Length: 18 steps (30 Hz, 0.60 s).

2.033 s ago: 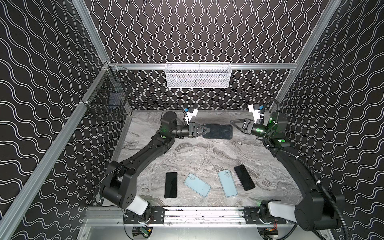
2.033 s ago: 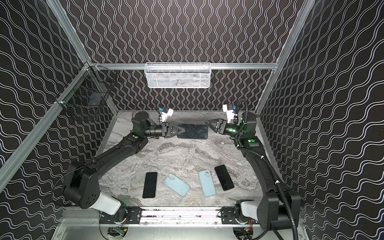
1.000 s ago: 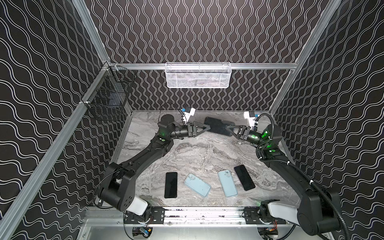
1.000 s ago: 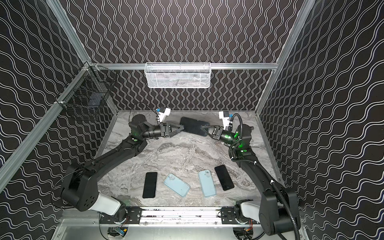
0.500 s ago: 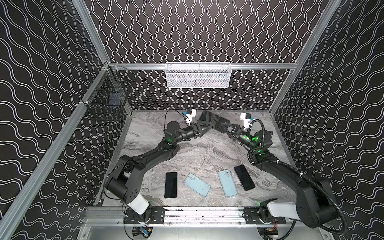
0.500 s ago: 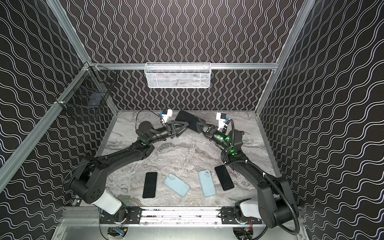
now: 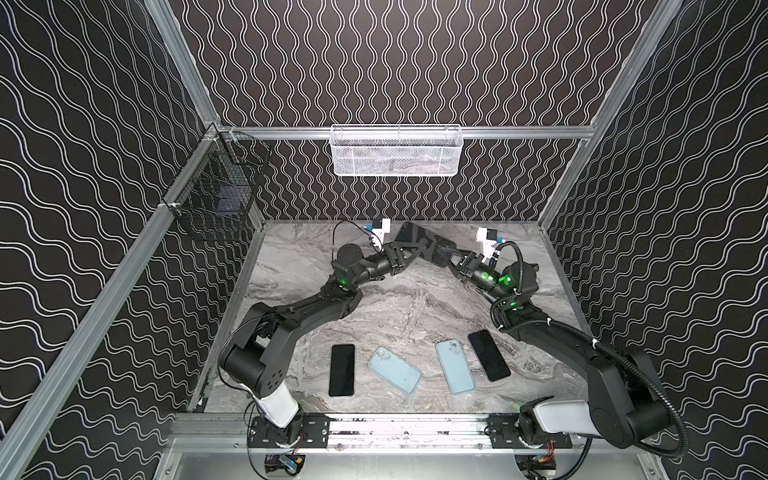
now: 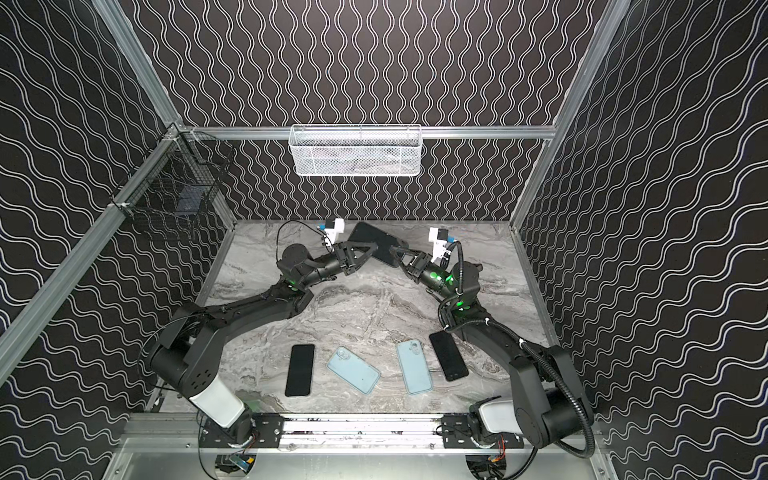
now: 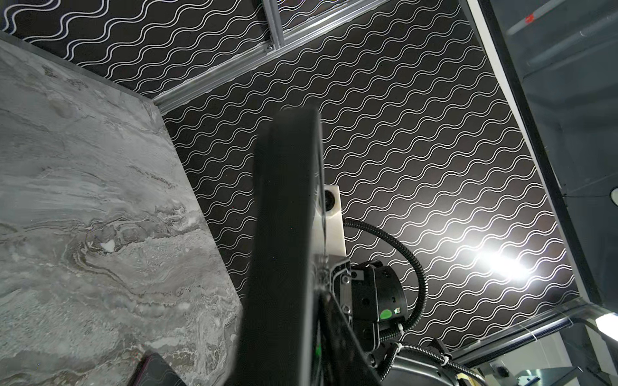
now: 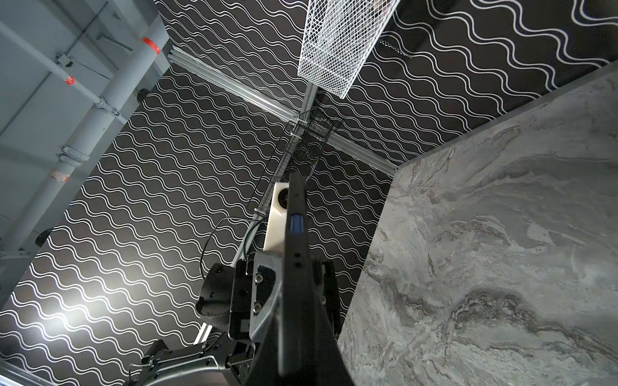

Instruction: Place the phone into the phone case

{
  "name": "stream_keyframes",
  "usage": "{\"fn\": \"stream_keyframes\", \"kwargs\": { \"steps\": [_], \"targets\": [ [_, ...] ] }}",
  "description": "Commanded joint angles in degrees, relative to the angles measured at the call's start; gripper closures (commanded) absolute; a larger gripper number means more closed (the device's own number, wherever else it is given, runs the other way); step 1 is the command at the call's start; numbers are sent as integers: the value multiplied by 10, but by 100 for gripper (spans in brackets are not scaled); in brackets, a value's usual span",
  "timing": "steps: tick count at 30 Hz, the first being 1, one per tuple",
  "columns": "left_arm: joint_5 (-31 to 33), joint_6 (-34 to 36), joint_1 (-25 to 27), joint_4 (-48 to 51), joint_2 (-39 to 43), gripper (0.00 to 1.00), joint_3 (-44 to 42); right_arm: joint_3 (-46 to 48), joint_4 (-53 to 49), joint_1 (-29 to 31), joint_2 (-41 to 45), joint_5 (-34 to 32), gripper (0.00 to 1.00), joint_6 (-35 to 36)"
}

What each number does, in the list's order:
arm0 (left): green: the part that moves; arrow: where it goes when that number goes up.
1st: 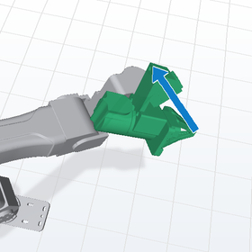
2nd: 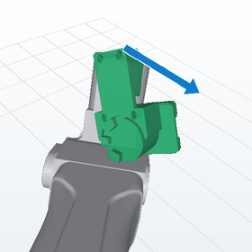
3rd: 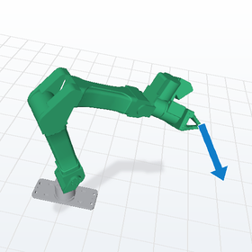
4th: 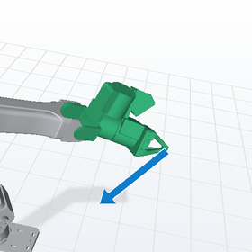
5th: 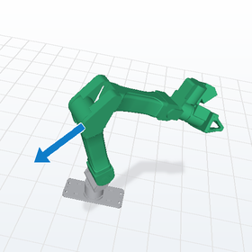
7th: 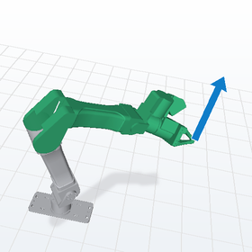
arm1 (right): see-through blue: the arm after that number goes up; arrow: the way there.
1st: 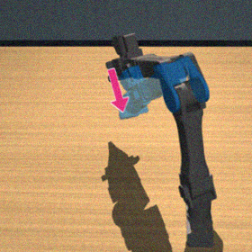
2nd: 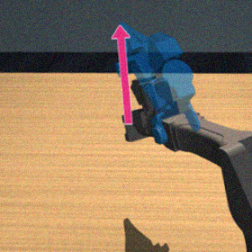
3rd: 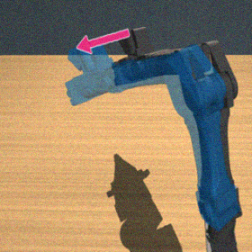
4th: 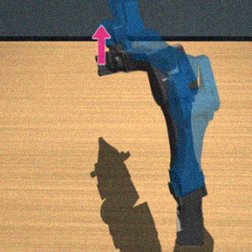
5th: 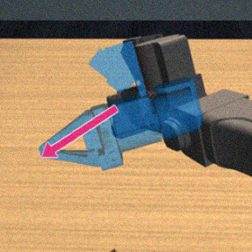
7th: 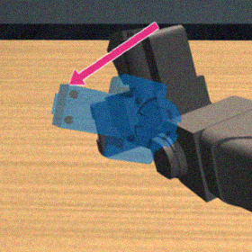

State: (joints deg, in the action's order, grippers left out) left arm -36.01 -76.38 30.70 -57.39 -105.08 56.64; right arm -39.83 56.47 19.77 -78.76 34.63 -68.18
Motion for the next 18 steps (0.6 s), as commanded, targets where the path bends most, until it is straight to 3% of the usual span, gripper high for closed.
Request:
{"fn": "stream_keyframes", "kwargs": {
  "steps": [1, 4, 8, 10, 15, 18],
  "targets": [
    [17, -4, -1, -26, -5, 85, 8, -4, 59, 3, -7, 27, 100, -2],
    [16, 0, 0, -21, -3, 96, 11, -5, 59, 3, -12, 36, 100, -2],
    [5, 21, -5, 12, 18, 100, 7, -20, 16, -3, -3, 76, 65, 25],
    [-14, 45, -12, 57, 35, 100, 9, -28, -59, -14, 20, 91, 44, 69],
    [-119, 180, -47, 321, 77, 100, 68, -71, -356, -39, 97, 116, 33, 253],
    [-158, 328, -61, 541, 101, 100, 121, -73, -474, -49, 147, 125, 32, 339]
  ]
}}
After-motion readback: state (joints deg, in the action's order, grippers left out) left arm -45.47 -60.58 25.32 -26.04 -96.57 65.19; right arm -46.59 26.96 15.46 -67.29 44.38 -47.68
